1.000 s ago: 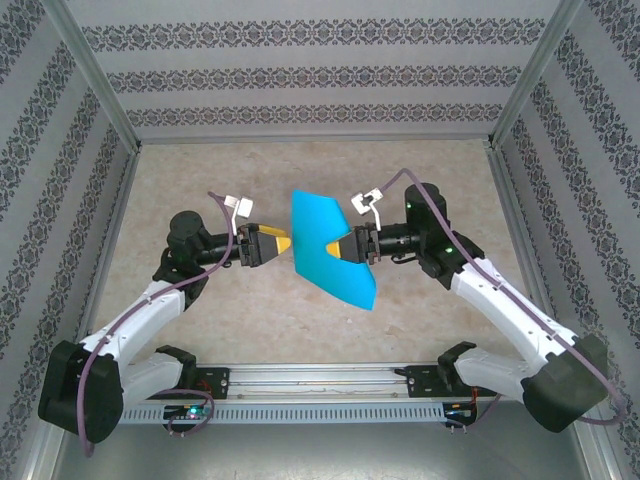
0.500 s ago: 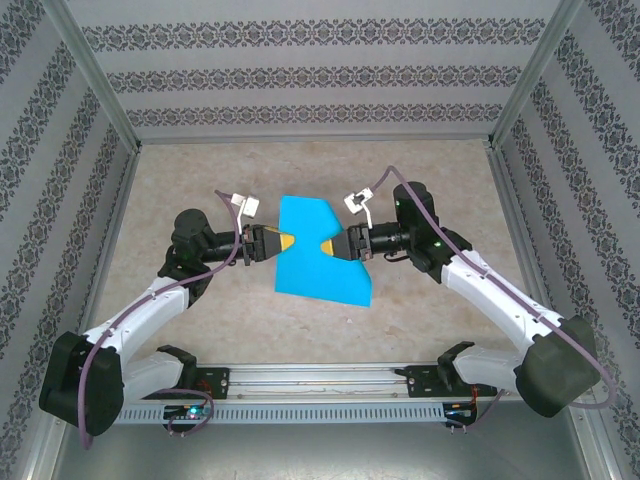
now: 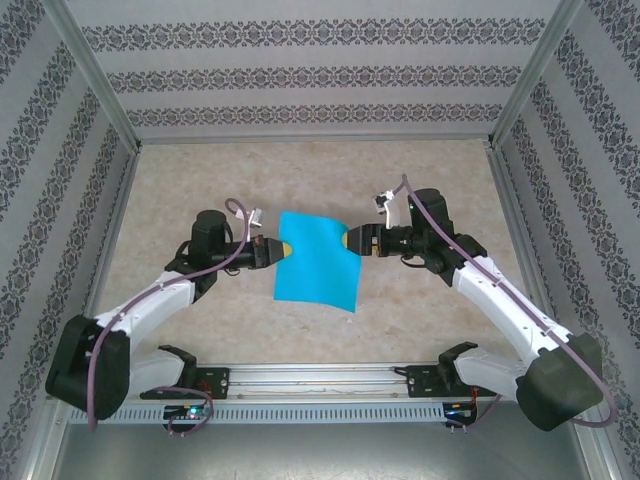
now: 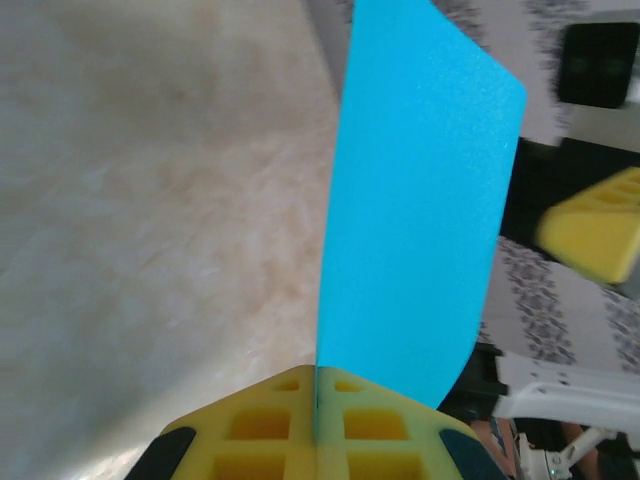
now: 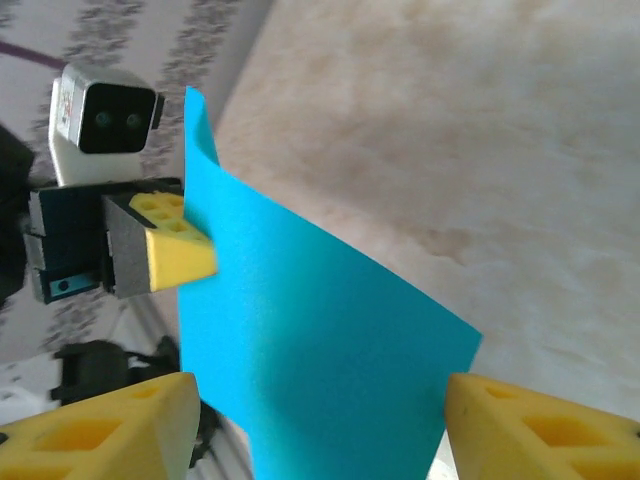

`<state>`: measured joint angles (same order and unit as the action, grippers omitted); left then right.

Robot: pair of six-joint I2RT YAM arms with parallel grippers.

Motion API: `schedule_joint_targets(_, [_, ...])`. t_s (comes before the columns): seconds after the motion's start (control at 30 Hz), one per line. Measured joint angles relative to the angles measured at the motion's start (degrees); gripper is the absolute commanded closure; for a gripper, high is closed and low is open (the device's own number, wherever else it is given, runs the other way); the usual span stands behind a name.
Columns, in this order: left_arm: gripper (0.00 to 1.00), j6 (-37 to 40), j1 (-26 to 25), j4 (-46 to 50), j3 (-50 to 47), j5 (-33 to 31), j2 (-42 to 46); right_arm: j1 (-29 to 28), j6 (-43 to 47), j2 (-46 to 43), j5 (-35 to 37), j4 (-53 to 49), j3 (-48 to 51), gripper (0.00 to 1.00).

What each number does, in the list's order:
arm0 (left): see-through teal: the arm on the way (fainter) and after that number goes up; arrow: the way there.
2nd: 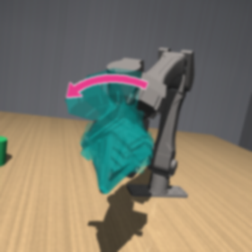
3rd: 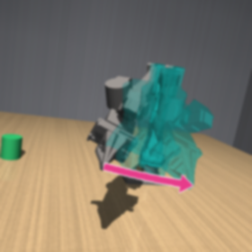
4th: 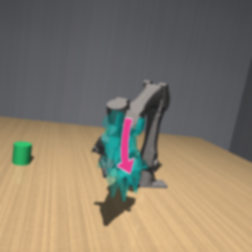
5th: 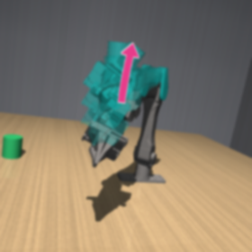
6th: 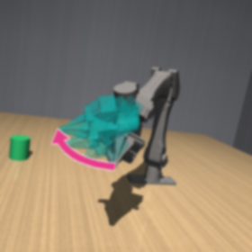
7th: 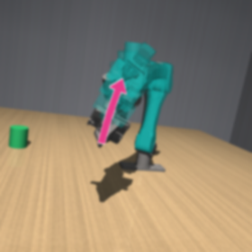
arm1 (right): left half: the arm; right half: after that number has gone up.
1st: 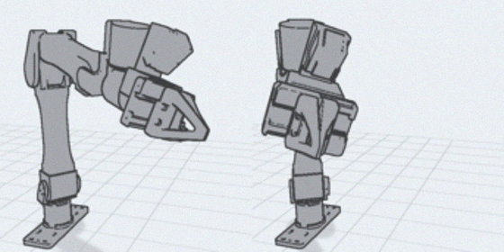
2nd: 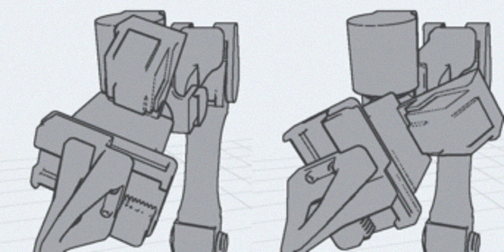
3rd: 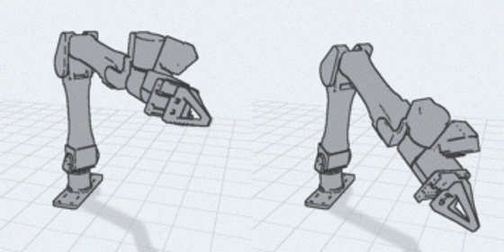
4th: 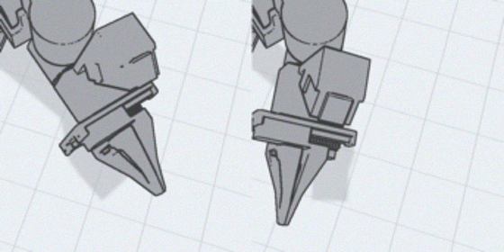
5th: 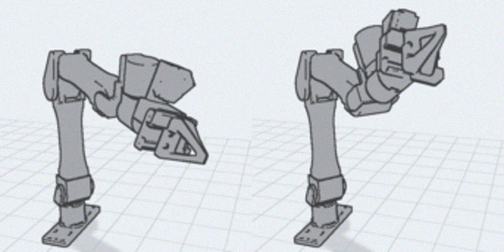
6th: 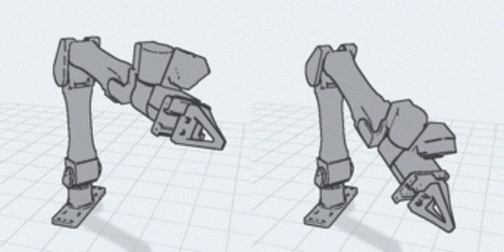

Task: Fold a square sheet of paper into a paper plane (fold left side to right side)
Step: Place a square sheet of paper at the center of the table, then first fold in half a square sheet of paper at the center of the table.

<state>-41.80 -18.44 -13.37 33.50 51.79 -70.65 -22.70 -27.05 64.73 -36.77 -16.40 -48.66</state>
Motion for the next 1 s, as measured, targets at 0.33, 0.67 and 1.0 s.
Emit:
schedule_joint_targets(0.33, [1.0,2.01,0.0,6.34,-0.15,-7.26,-18.47,-2.34,-5.57,3.91,10.97,-0.39,6.62,0.74])
schedule_joint_targets(0.67, [1.0,3.32,0.0,8.2,-0.15,-10.4,-20.48,-8.61,-10.84,15.8,14.86,5.7,8.04,1.0])
schedule_joint_targets(1.0, [0.95,3.48,0.0,9.55,-0.13,-10.47,-18.45,-10.95,-13.0,26.23,16.63,9.2,7.91,1.0])
